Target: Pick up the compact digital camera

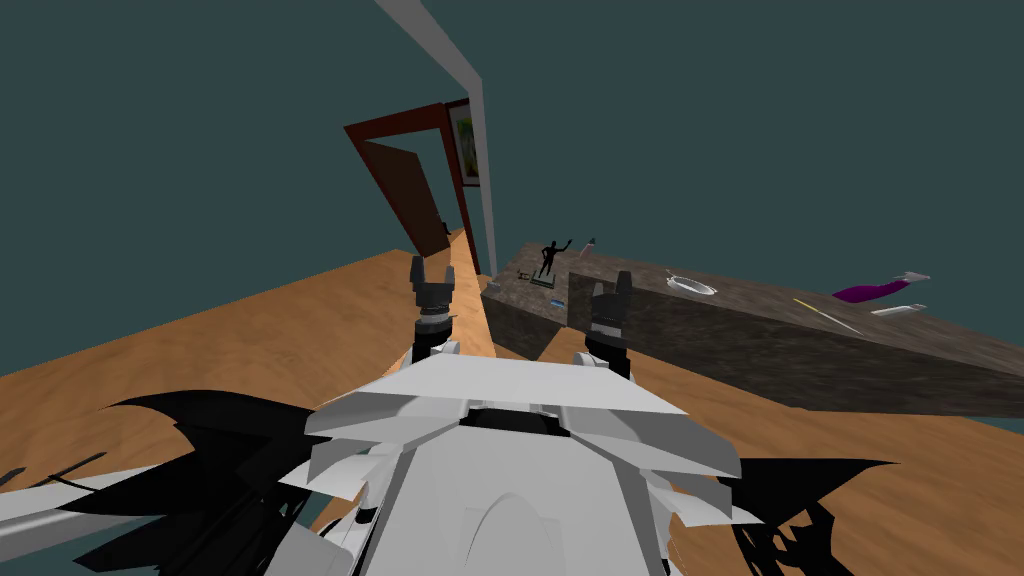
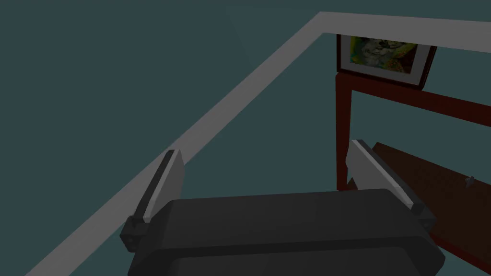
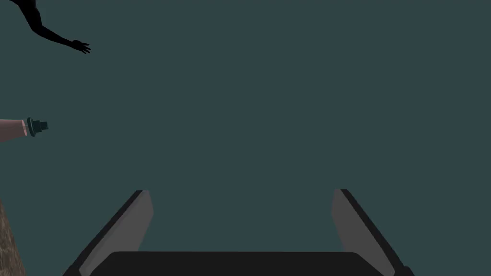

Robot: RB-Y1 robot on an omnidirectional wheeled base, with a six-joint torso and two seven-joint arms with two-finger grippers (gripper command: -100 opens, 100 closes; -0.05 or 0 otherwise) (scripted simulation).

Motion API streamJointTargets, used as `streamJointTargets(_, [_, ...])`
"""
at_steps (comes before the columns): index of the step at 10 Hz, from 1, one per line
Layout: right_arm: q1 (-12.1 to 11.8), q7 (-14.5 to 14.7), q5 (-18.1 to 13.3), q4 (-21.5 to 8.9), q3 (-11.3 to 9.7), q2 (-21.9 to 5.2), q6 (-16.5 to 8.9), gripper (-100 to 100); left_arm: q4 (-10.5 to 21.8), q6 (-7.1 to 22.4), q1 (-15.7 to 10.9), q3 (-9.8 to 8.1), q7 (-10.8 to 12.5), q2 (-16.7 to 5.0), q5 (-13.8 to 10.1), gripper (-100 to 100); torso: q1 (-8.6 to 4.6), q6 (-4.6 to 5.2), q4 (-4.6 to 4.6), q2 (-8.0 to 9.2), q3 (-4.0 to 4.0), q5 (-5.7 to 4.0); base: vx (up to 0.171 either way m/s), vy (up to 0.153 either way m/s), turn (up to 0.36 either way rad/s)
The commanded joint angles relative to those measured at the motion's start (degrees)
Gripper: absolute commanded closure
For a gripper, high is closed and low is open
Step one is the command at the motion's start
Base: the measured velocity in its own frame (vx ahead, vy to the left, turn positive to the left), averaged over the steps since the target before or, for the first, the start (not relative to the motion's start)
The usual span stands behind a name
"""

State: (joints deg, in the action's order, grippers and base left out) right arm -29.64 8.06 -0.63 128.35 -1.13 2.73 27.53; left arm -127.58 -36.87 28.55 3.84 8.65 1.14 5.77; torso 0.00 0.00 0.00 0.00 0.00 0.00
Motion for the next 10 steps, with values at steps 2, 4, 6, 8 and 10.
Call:
streamJointTargets(2, [0.0, 0.0, 0.0, 0.0, 0.0, 0.0, 0.0, 0, 0.99, 2.83, -0.95, -0.51, -0.02, -3.59, 0.02, -100, 0.11, 0.0, 0.0, -0.02, -0.01, 0.02, 0.01, 0.048, -0.009])
streamJointTargets(4, [0.0, 0.0, 0.0, 0.0, 0.01, -0.01, 0.0, 0, 2.44, 6.42, -2.38, -1.25, -0.06, -6.62, 0.01, -100, 0.35, 0.0, -0.02, -0.1, -0.06, 0.08, 0.025, 0.101, -0.02])
streamJointTargets(6, [0.0, 0.0, 0.0, 0.0, 0.01, -0.01, 0.0, 0, 3.35, 9.37, -3.32, -1.71, -0.08, -8.03, 0.0, -100, 0.38, 0.0, -0.02, -0.06, -0.04, 0.09, 0.008, 0.086, -0.015])
streamJointTargets(8, [0.0, 0.0, 0.0, 0.0, 0.01, -0.01, 0.0, 0, 4.37, 11.99, -4.39, -2.23, -0.11, -9.35, -0.03, -100, 0.26, 0.0, -0.01, -0.05, -0.03, 0.06, 0.014, 0.063, -0.015])
streamJointTargets(10, [0.0, 0.0, 0.0, 0.0, 0.01, -0.01, 0.0, 0, 5.48, 14.98, -5.59, -2.79, -0.14, -10.58, -0.07, -100, 0.25, 0.0, -0.02, -0.08, -0.05, 0.06, 0.016, 0.077, -0.018])
